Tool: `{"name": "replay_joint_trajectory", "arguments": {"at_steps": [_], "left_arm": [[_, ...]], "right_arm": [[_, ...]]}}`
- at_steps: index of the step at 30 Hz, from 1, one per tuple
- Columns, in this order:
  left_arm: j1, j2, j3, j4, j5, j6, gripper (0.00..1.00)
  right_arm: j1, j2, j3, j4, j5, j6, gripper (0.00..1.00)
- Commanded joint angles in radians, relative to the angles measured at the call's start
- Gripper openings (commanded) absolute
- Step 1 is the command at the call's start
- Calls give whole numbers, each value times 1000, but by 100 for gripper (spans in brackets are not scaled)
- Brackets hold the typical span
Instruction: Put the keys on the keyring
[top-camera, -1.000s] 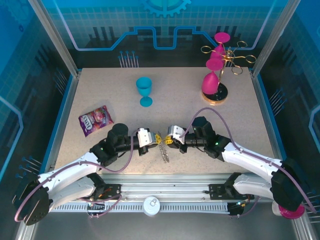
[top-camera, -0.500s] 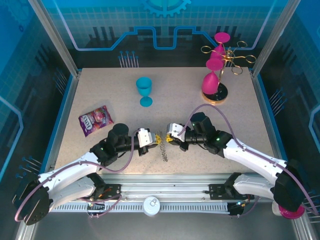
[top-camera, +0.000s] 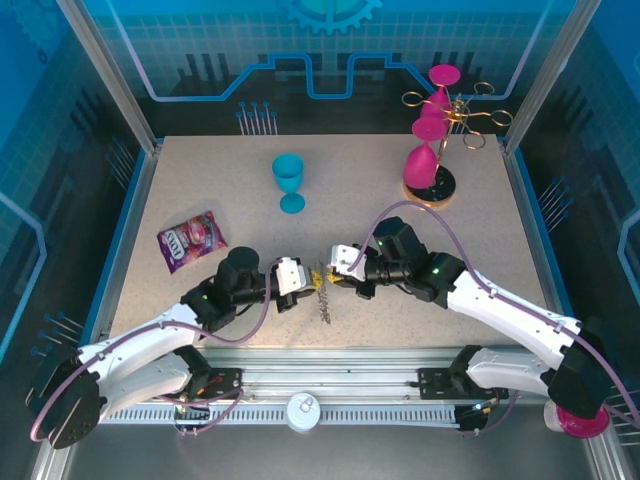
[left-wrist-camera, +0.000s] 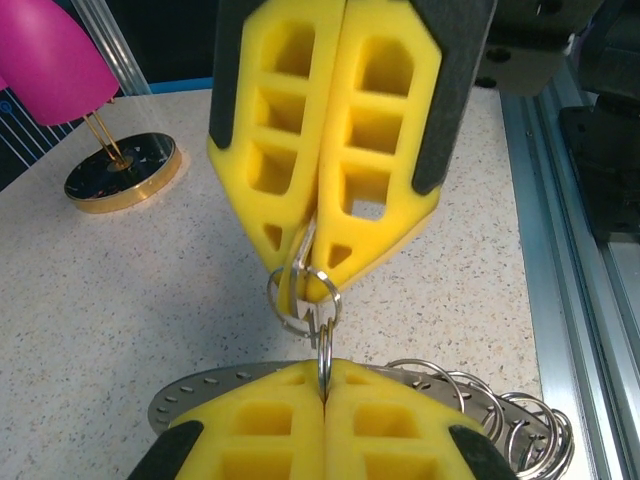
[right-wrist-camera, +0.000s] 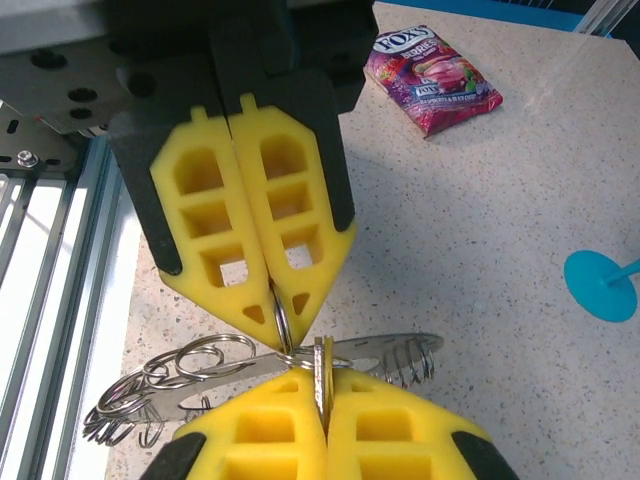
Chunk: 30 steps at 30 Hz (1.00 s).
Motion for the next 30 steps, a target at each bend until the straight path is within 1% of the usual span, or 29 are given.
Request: {"name": "replay_joint_trajectory", "arguments": {"at_steps": [1,10,11,12,13,14,15,18,19,22,25,30], "left_arm": [[-1,8,24,-7,-6,23,0],[-2,33,44,-46,0,22,0],[-1,35,46,-46,-3,20,3],[-2,36,46,-45,-5,18,10],[-2,36,46,-43,-8,18,14],[-2,34,46,-42,-7,18,22],[-1,35,46,-40,-8,17,27],[-2,24,44,-39,-12,15,43],[-3,18,43,-38,-14,16,47],[-1,-9,39,-29,-30,11,55],[-2,-36,29,-9,-46,-1,61],[-1,-63,18,28,-71,-25,64]], "right_arm": [[23,-7,46,-43,21,-29,0],[40,-16,60,-51,61,-57,0],[42,-17,61,-51,68,-58,0],[43,-20,63,-51,73,-60,0],[42,-21,63,-50,76,-60,0],[43,-22,63,-49,81,-61,0],[43,-24,63,-50,87,-62,0],[44,-26,62,-54,111,-65,0],[44,-26,61,-54,120,-68,0],[43,-28,57,-56,145,-76,0],[43,-28,57,-55,160,-80,0],[43,-21,60,-47,175,-77,0]]}}
